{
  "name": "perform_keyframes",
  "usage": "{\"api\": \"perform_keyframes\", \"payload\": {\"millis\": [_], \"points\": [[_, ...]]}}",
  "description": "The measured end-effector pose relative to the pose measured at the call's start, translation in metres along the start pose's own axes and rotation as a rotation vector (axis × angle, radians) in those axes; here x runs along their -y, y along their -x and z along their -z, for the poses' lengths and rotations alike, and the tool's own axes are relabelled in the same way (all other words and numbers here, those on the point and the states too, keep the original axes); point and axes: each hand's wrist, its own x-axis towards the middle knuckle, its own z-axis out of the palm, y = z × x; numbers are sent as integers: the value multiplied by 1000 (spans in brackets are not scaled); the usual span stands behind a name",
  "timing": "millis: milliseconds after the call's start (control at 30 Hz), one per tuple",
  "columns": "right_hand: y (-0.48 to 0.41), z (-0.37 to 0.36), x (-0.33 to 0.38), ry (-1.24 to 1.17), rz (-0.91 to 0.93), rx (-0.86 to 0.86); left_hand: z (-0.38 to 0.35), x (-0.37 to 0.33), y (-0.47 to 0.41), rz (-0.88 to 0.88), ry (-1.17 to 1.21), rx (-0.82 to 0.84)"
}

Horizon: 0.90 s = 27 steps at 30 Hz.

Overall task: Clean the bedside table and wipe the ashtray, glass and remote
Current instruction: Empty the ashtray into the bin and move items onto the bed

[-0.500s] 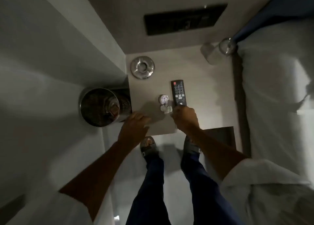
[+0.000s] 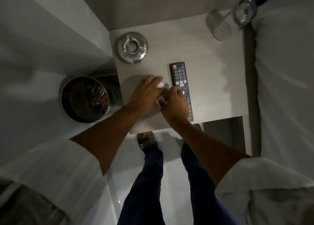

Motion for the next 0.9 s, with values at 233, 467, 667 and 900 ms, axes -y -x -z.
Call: {"api": "perform_keyframes", "payload": {"millis": [233, 467, 667, 900], "points": [[9, -10, 1, 54, 7, 27, -4, 17, 28, 84, 67, -67], [21, -30, 15, 154, 204, 138, -10, 56, 102, 250, 243, -353], [34, -67, 69, 192, 355, 287, -15, 120, 173, 646, 385, -464], [46, -118, 133, 156, 474, 342, -22, 164, 206, 509, 301, -453]]}}
